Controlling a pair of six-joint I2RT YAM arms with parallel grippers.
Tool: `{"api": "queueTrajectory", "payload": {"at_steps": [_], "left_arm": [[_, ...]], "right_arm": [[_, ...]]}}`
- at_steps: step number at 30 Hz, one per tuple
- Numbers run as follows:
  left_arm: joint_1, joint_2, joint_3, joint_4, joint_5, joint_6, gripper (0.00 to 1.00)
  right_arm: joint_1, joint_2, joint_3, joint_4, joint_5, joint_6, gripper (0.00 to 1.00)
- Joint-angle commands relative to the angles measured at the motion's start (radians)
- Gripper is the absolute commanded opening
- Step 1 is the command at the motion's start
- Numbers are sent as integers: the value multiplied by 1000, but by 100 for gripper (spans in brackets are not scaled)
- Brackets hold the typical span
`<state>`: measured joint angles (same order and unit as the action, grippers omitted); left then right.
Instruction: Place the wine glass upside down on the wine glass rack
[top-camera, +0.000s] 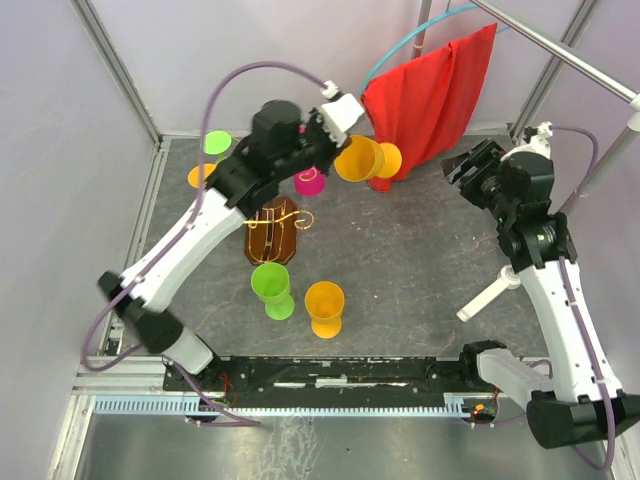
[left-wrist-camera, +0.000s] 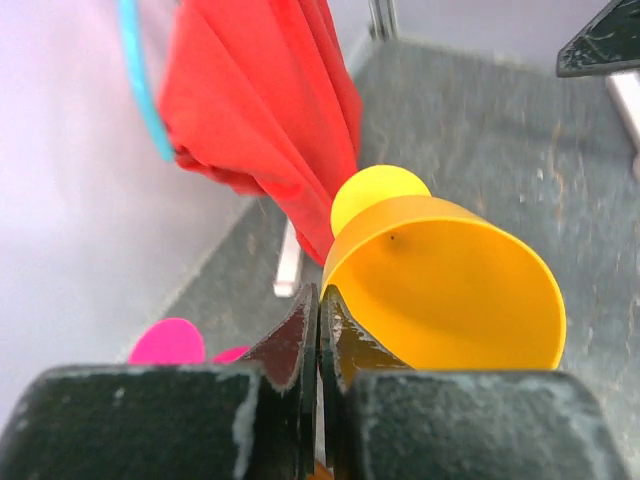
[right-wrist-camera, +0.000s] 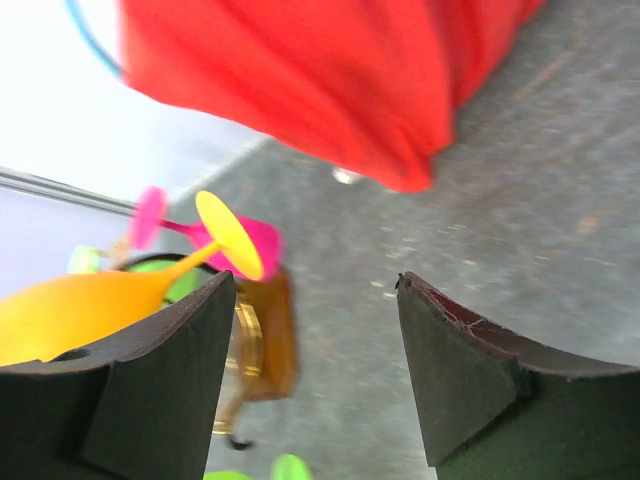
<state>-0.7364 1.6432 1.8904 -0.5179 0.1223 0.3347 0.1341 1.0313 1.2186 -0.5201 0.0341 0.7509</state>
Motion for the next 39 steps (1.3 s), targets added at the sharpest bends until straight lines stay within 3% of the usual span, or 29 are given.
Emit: {"api": "queueTrajectory", "payload": {"at_steps": [1, 8, 18, 25, 39], "left_arm": [[2, -192, -281, 457, -31, -38, 3], [-1, -306, -545, 783, -68, -63, 3], [-55, -337, -726, 1140, -155, -12, 3], [-118, -317, -759, 1240, -192, 76, 3], [-137, -299, -775, 1302, -176, 99, 3]], "right_arm": [[-8, -85, -54, 239, -77, 336, 73], [-7, -85, -117, 462, -188, 642, 71], [22, -17, -121, 519, -261, 717, 71], [78, 45, -137, 591, -251, 746, 69], [120, 103, -160, 720, -195, 775, 58]]}}
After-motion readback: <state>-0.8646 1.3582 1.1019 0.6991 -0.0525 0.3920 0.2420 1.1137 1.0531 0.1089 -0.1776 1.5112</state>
